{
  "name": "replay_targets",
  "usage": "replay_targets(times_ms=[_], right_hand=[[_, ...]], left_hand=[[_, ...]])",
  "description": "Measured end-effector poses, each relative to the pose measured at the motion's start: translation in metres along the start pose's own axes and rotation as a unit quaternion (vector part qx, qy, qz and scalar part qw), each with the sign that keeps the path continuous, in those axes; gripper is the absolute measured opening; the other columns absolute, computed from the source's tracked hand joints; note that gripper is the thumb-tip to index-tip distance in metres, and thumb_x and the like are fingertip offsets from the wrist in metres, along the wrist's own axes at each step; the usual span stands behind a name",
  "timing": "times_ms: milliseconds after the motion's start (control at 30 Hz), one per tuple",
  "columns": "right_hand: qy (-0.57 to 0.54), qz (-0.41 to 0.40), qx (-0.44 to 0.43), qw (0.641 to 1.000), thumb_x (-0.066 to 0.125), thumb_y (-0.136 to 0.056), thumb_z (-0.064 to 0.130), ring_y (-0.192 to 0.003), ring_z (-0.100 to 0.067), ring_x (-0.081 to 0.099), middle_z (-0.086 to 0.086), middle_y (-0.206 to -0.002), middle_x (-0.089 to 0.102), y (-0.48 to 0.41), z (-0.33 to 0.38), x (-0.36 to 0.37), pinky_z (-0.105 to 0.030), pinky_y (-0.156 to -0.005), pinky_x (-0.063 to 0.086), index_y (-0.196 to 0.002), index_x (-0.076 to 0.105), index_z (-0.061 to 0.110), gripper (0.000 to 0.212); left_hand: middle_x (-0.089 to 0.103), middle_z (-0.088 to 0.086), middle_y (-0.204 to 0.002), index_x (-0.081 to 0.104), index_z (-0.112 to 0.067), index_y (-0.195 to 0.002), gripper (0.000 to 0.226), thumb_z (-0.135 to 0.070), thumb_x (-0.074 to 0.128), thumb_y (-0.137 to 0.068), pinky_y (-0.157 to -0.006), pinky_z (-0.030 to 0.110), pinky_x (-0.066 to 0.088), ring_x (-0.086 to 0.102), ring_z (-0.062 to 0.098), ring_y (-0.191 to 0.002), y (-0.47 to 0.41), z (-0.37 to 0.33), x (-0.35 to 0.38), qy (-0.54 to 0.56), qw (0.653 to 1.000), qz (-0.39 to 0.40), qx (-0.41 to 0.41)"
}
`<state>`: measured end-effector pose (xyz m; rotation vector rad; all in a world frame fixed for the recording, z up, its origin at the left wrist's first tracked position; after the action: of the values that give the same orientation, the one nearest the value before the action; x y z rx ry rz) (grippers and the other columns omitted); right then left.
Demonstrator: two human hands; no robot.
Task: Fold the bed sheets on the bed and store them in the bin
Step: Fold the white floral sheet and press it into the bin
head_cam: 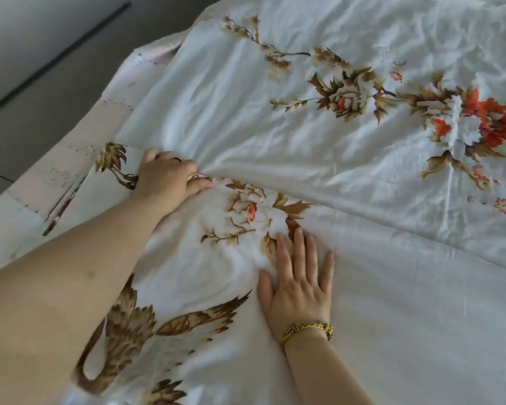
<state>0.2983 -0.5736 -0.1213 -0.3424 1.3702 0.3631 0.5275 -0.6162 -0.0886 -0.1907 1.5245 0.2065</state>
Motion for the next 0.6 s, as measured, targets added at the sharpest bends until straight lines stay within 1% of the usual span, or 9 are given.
replay_targets(times_ms=[67,200,267,333,433,467,533,567,600], right_hand=[[-0.001,-0.012,-0.003,1.0,0.034,-0.08,0.043,-0.134,-0.022,0.024,-0.013,-0.135,0.049,0.0,0.001,0.001,-0.041,-0.112,-0.001,-0.132,0.04,0.014,0.059],[-0.017,-0.029,-0.003,0.999,0.033,-0.081,0.042,-0.142,-0.011,-0.013,-0.007,-0.14,0.031,0.0,0.001,0.0,-0.04,-0.114,-0.005,-0.135,0.034,0.015,0.06],[-0.014,-0.031,0.0,0.999,0.032,-0.081,0.042,-0.142,-0.01,-0.015,-0.007,-0.14,0.031,0.0,-0.001,0.001,-0.039,-0.114,-0.006,-0.135,0.033,0.015,0.061],[-0.013,-0.031,-0.007,0.999,0.032,-0.082,0.042,-0.143,-0.014,-0.009,-0.009,-0.14,0.034,0.0,0.0,0.002,-0.038,-0.115,-0.008,-0.136,0.033,0.014,0.061],[-0.007,0.019,0.0,1.0,0.03,-0.082,0.043,-0.137,-0.024,0.021,-0.014,-0.137,0.046,-0.002,0.003,0.007,-0.037,-0.113,-0.005,-0.137,0.035,0.012,0.063],[-0.003,0.034,0.002,0.999,0.024,-0.082,0.045,-0.139,-0.024,0.019,-0.013,-0.142,0.04,-0.002,0.004,0.007,-0.036,-0.112,-0.009,-0.138,0.028,0.015,0.064],[0.02,0.086,-0.01,0.996,-0.005,-0.074,0.052,-0.137,-0.014,-0.017,-0.003,-0.152,-0.004,-0.002,0.007,0.007,-0.033,-0.101,-0.032,-0.137,-0.008,0.024,0.07],[0.023,0.138,-0.016,0.99,-0.016,-0.067,0.054,-0.129,-0.01,-0.03,0.002,-0.148,-0.021,0.003,0.006,0.012,-0.032,-0.092,-0.04,-0.132,-0.022,0.026,0.071],[0.031,0.179,-0.016,0.983,-0.019,-0.067,0.055,-0.126,-0.009,-0.035,0.004,-0.147,-0.028,0.003,0.004,0.015,-0.033,-0.088,-0.042,-0.13,-0.029,0.027,0.069]], left_hand=[[0.057,0.005,-0.074,0.06,-0.011,-0.079,0.052,-0.059,0.042,-0.084,-0.084,0.032,0.02,0.042,0.019,-0.074,-0.012,0.001,-0.001,-0.028,0.999,0.022,0.037],[0.059,0.013,-0.062,0.063,-0.004,-0.067,0.05,-0.053,0.059,-0.077,-0.079,0.035,0.02,0.054,0.028,-0.072,-0.015,0.012,-0.013,-0.021,0.996,-0.069,0.055],[0.061,0.017,-0.076,0.064,-0.004,-0.077,0.041,-0.044,0.065,-0.078,-0.088,0.036,0.019,0.054,0.034,-0.088,-0.007,0.035,-0.015,-0.013,0.995,-0.096,-0.001],[0.059,0.02,-0.104,0.063,-0.003,-0.1,0.038,-0.037,0.064,-0.082,-0.104,0.04,0.013,0.047,0.036,-0.108,0.007,0.066,-0.012,0.009,0.993,-0.095,-0.068],[0.036,0.013,-0.142,0.042,-0.014,-0.135,0.046,-0.033,0.047,-0.094,-0.112,0.043,-0.002,0.026,0.029,-0.133,0.04,0.111,-0.005,0.032,0.981,-0.049,-0.184],[0.025,0.011,-0.15,0.032,-0.017,-0.142,0.049,-0.034,0.04,-0.096,-0.112,0.042,-0.004,0.019,0.027,-0.138,0.055,0.125,0.001,0.038,0.973,-0.021,-0.226],[0.01,0.01,-0.155,0.019,-0.019,-0.147,0.053,-0.035,0.034,-0.098,-0.113,0.042,-0.003,0.01,0.027,-0.142,0.09,0.143,0.01,0.067,0.951,0.035,-0.298],[0.009,0.01,-0.156,0.018,-0.018,-0.147,0.054,-0.035,0.034,-0.098,-0.114,0.042,0.0,0.009,0.027,-0.142,0.111,0.148,0.011,0.093,0.939,0.056,-0.327],[0.011,0.011,-0.155,0.019,-0.016,-0.147,0.056,-0.035,0.036,-0.098,-0.115,0.043,0.005,0.012,0.029,-0.142,0.127,0.149,0.013,0.124,0.928,0.067,-0.346]])
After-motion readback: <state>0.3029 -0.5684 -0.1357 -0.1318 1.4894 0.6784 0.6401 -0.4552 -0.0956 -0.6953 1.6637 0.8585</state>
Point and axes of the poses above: each hand's wrist, its own y-axis away from the middle knuckle, its own x-axis out of the palm, z = x × y, the point moved 10 cm from there along -y, towards the middle knuckle
